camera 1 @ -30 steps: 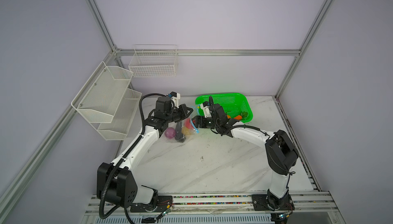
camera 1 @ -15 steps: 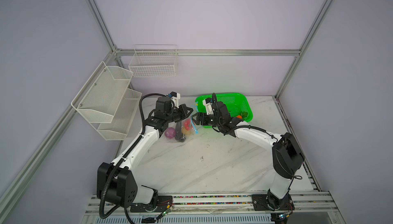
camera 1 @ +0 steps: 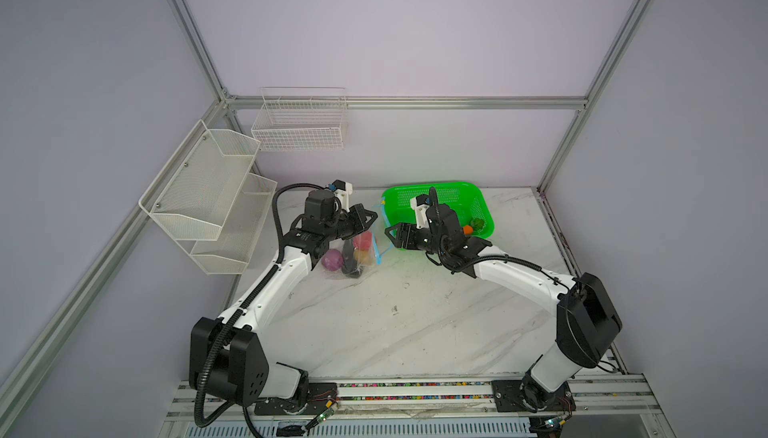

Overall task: Place the food in the zip-top bag and seal the zipper
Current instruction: 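Move the right gripper back into the green basket toward the white radish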

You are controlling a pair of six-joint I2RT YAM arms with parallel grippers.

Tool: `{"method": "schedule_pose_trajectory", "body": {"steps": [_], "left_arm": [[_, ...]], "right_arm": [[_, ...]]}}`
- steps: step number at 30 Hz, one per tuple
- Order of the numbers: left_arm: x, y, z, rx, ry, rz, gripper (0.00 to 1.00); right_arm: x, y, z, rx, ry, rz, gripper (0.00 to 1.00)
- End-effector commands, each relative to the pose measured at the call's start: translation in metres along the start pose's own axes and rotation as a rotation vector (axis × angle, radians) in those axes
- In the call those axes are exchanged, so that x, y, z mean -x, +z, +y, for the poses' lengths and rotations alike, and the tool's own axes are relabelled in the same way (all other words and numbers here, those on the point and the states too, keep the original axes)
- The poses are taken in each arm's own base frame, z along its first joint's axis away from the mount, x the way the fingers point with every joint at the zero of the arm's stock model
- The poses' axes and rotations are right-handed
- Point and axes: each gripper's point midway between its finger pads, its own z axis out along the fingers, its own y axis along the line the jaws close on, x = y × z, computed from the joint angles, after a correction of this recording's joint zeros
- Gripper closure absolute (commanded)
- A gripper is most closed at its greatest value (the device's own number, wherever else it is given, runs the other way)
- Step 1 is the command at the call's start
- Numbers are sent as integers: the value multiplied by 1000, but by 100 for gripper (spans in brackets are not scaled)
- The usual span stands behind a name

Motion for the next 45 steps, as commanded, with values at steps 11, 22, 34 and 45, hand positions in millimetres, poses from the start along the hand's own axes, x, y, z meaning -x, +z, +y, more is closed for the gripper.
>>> {"method": "schedule_pose_trajectory", "body": {"steps": [11,22,34,45], "left_arm": [[5,0,-8,-27,13,-6,100],[5,-1,-6,-29,15,-2,100],[-6,15,6,-30,-18,60,100],[-7,20,9,-27,-33,70,100]], "right_arm": [[71,-14,-81,-248,-82,37,33],[42,29,-117,-291,-25,197,31],[47,69,-175,-321,-621,386,26],[25,66,-185,-199,-1000,550,28]]}}
